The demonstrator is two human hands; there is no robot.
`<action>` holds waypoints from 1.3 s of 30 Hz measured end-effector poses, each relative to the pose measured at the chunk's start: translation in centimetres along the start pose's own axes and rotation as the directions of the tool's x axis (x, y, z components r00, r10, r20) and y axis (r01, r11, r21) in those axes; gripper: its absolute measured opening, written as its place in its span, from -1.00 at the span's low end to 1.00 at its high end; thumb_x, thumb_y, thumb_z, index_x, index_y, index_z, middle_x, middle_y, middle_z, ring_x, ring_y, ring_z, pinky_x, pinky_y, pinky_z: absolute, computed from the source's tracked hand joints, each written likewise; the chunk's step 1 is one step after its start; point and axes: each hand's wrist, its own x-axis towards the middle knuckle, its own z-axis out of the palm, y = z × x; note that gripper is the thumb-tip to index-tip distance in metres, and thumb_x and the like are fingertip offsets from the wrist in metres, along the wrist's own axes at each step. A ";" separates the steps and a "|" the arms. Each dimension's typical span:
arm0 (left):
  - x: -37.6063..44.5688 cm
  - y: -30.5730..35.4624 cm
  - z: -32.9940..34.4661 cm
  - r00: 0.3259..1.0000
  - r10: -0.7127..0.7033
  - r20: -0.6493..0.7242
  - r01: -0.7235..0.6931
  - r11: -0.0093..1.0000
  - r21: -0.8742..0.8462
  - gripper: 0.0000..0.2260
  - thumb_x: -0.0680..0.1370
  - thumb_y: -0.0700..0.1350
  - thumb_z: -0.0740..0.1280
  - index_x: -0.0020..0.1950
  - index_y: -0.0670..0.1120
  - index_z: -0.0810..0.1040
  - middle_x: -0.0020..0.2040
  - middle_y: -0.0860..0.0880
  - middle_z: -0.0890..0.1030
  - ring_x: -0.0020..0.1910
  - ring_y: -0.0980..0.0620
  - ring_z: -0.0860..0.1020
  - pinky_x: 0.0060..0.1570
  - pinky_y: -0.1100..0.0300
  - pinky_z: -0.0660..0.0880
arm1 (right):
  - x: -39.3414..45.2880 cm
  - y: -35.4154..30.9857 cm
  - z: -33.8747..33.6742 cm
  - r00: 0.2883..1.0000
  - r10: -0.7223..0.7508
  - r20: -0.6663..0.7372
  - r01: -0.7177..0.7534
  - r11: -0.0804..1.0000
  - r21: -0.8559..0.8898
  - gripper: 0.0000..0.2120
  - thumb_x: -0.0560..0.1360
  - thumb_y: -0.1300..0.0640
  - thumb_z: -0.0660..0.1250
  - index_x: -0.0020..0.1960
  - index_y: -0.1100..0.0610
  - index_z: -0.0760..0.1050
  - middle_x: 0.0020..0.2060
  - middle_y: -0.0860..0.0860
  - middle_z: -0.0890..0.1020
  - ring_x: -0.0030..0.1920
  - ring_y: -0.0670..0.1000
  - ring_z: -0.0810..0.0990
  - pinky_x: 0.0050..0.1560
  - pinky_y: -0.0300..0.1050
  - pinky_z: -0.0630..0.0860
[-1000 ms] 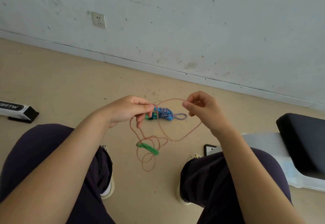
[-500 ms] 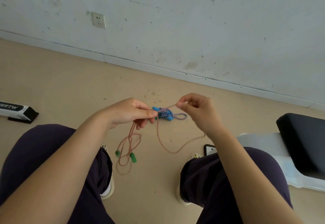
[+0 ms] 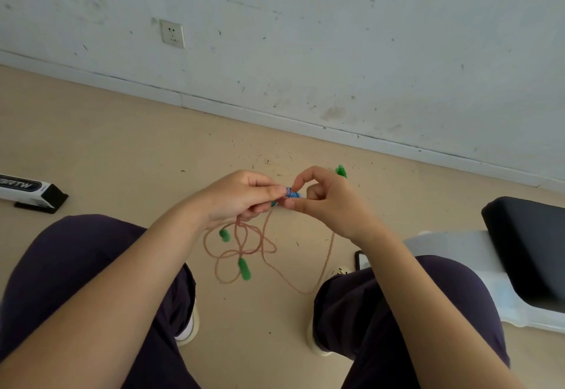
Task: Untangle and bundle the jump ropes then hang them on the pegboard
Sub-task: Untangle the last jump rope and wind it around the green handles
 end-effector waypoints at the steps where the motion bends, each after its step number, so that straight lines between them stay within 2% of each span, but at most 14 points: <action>1: -0.1 0.1 -0.4 1.000 0.000 0.002 0.000 1.000 0.024 -0.79 0.61 0.03 0.35 -0.13 -0.01 0.70 -0.46 0.05 0.36 -0.50 0.09 0.26 -0.40 0.17 0.25 | 0.0 0.0 -0.3 1.000 0.001 -0.029 -0.002 1.000 -0.028 -0.81 0.42 0.03 0.54 -0.12 0.04 0.54 -0.59 -0.14 0.31 -0.55 -0.14 0.19 -0.50 -0.36 0.19; 6: -0.8 0.5 -1.7 0.999 -0.005 -0.042 0.008 0.998 0.069 -0.74 0.62 0.01 0.32 -0.14 -0.12 0.67 -0.47 0.01 0.40 -0.47 0.06 0.38 -0.28 0.27 0.49 | 0.1 0.3 -1.6 0.973 -0.028 -0.228 0.024 1.000 -0.020 -0.89 0.48 0.08 0.48 -0.20 0.03 0.60 -0.58 -0.14 0.26 -0.53 -0.12 0.15 -0.50 -0.32 0.17; 9: -0.8 0.3 -1.9 0.996 -0.013 -0.088 0.023 0.994 0.109 -0.72 0.63 0.03 0.30 -0.16 -0.10 0.63 -0.43 -0.05 0.54 -0.36 0.01 0.57 -0.12 0.37 0.50 | 0.3 0.6 -1.7 0.960 -0.027 -0.279 0.024 1.000 -0.015 -0.89 0.49 0.12 0.46 -0.19 0.05 0.59 -0.55 -0.13 0.33 -0.50 -0.12 0.25 -0.45 -0.32 0.26; 12: -0.6 0.0 -1.4 0.995 0.003 -0.095 0.002 0.998 0.058 -0.74 0.65 -0.01 0.29 -0.16 -0.12 0.60 -0.36 -0.12 0.60 -0.31 -0.05 0.63 -0.11 0.21 0.54 | 0.2 0.6 -1.5 0.984 -0.012 -0.175 0.026 0.997 0.074 -0.92 0.47 0.17 0.48 -0.11 0.08 0.58 -0.39 -0.10 0.59 -0.39 -0.10 0.53 -0.27 -0.22 0.52; 15: -0.3 -0.3 -0.3 0.998 0.043 -0.054 -0.042 0.999 0.014 -0.76 0.65 -0.01 0.29 -0.16 -0.01 0.65 -0.37 -0.12 0.60 -0.35 -0.06 0.61 -0.20 0.19 0.56 | 0.0 0.3 -0.5 1.000 -0.001 -0.011 0.003 0.980 0.197 -0.73 0.41 0.18 0.54 0.04 0.10 0.53 -0.26 -0.01 0.67 -0.30 -0.04 0.61 -0.21 -0.19 0.55; 18: 0.0 -0.4 0.6 0.998 0.058 -0.012 -0.058 0.998 0.009 -0.76 0.63 0.00 0.32 -0.20 0.07 0.67 -0.34 -0.10 0.63 -0.33 -0.04 0.62 -0.21 0.20 0.57 | -0.1 -0.1 0.7 0.996 -0.008 0.085 0.001 0.997 0.082 -0.72 0.40 0.15 0.56 0.00 0.06 0.51 -0.42 -0.05 0.54 -0.39 -0.08 0.44 -0.33 -0.28 0.39; 21: 0.2 -0.5 0.2 0.999 0.039 -0.006 -0.039 0.998 0.041 -0.86 0.60 -0.06 0.38 -0.14 0.06 0.69 -0.22 -0.09 0.70 -0.25 -0.02 0.65 -0.12 0.14 0.60 | 0.0 -0.1 0.3 0.998 0.028 0.054 -0.021 0.993 -0.115 -0.81 0.43 0.09 0.53 -0.14 0.09 0.52 -0.61 -0.15 0.33 -0.55 -0.14 0.22 -0.47 -0.39 0.21; 22: 0.2 -0.5 0.0 1.000 0.023 0.003 -0.023 0.998 0.064 -0.92 0.58 -0.10 0.40 -0.05 0.02 0.69 -0.16 -0.08 0.72 -0.21 0.00 0.67 -0.10 0.16 0.60 | 0.0 -0.1 0.0 0.999 0.040 0.031 -0.035 0.987 -0.157 -0.84 0.45 0.07 0.51 -0.16 0.08 0.54 -0.64 -0.15 0.30 -0.58 -0.13 0.21 -0.50 -0.39 0.17; 24: 0.2 -0.6 -0.3 1.000 -0.008 0.017 0.005 0.991 0.137 -0.86 0.55 -0.19 0.44 0.08 -0.01 0.67 -0.07 -0.03 0.74 -0.11 0.06 0.69 -0.16 0.24 0.57 | 0.0 0.0 -0.5 0.998 0.057 -0.001 -0.056 0.972 -0.227 -0.90 0.48 0.04 0.47 -0.16 0.03 0.60 -0.65 -0.14 0.31 -0.59 -0.12 0.22 -0.52 -0.38 0.16; 26: 0.2 -0.7 -0.3 0.999 -0.030 -0.015 0.032 0.981 0.190 -0.80 0.53 -0.22 0.46 0.11 -0.01 0.67 -0.05 0.03 0.74 -0.04 0.10 0.69 -0.22 0.25 0.49 | 0.0 0.1 -0.7 0.998 0.065 -0.011 -0.065 0.950 -0.306 -0.92 0.51 0.02 0.43 -0.15 -0.04 0.62 -0.64 -0.17 0.38 -0.59 -0.13 0.31 -0.53 -0.38 0.20; 29: 0.3 -0.8 -0.4 0.994 -0.019 -0.105 0.039 0.981 0.190 -0.83 0.52 -0.22 0.47 0.08 -0.03 0.70 -0.06 0.02 0.75 -0.01 0.06 0.69 -0.08 0.28 0.49 | 0.1 0.3 -0.6 0.998 0.048 -0.046 -0.061 0.936 -0.346 -0.90 0.53 0.04 0.41 -0.16 -0.02 0.60 -0.62 -0.17 0.38 -0.55 -0.14 0.32 -0.48 -0.37 0.20; 32: 0.4 -0.6 -0.4 0.992 -0.003 -0.125 0.022 0.989 0.148 -0.86 0.53 -0.23 0.45 0.04 -0.04 0.69 -0.08 0.00 0.75 -0.10 0.17 0.68 -0.21 0.43 0.48 | 0.0 0.1 -0.5 0.995 0.006 -0.100 -0.029 0.972 -0.231 -0.90 0.56 0.15 0.37 -0.14 0.06 0.58 -0.44 -0.09 0.46 -0.44 -0.16 0.36 -0.35 -0.20 0.35; 36: 0.6 -0.6 -0.4 0.993 -0.010 -0.119 0.030 0.985 0.168 -0.89 0.57 -0.22 0.40 0.04 -0.05 0.66 -0.08 0.05 0.75 -0.12 0.22 0.67 -0.27 0.40 0.48 | -0.3 -0.4 0.1 0.994 -0.042 -0.104 0.044 0.999 0.020 -0.92 0.59 0.29 0.29 -0.07 0.22 0.53 -0.27 0.03 0.65 -0.28 -0.12 0.59 -0.19 -0.32 0.52; 39: 0.8 -0.9 -0.7 0.988 -0.014 -0.154 0.044 0.980 0.195 -0.89 0.61 -0.22 0.35 -0.01 -0.03 0.63 -0.08 0.06 0.74 -0.11 0.23 0.64 -0.20 0.32 0.49 | -0.2 -0.4 0.1 0.992 -0.024 -0.123 0.059 0.955 0.290 -0.88 0.64 0.32 0.18 -0.04 0.25 0.46 -0.21 0.09 0.69 -0.22 0.04 0.68 -0.12 -0.18 0.60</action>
